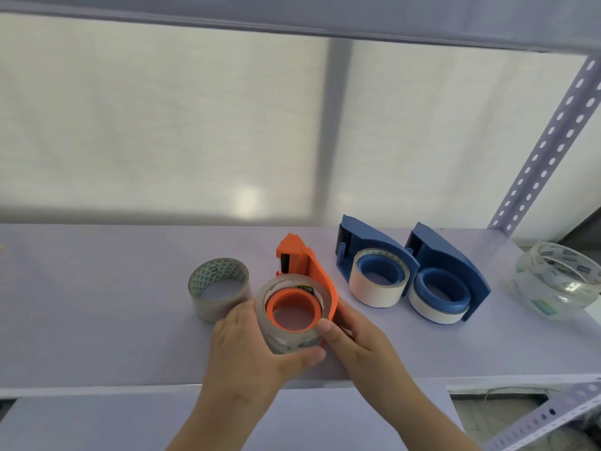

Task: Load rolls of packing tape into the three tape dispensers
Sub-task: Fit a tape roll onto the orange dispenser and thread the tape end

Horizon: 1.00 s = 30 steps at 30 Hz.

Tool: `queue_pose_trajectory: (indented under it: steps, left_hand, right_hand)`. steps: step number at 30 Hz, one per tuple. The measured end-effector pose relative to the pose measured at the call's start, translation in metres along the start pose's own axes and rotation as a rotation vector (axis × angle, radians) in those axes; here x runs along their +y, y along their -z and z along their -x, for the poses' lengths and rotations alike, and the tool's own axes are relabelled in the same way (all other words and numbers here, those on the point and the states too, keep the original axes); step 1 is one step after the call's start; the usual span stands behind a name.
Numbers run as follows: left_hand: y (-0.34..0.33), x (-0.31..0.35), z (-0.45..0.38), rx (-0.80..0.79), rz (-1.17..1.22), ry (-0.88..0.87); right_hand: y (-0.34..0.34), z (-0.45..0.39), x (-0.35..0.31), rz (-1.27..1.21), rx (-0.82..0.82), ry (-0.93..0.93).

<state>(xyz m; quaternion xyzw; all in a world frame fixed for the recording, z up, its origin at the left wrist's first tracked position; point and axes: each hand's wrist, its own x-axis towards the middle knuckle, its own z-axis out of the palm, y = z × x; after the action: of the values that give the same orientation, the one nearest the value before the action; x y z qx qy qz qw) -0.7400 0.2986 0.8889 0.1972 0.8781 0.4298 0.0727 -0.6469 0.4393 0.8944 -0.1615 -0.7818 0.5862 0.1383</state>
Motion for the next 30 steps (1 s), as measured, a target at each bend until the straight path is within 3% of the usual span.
queue_pose_trajectory:
  steps: [9, 25, 30]
  left_hand:
    - [-0.008, 0.000, 0.002, 0.103, 0.160, -0.074]
    - [-0.015, -0.003, -0.008, 0.150, 0.052, -0.103]
    - [-0.020, -0.007, -0.005, 0.190, 0.041, -0.130]
  right_hand:
    - [-0.003, -0.004, 0.000, 0.038, 0.065, -0.045]
    - [-0.013, 0.009, -0.001, 0.204, 0.120, -0.092]
    - [-0.008, 0.028, 0.007, 0.113, 0.263, -0.101]
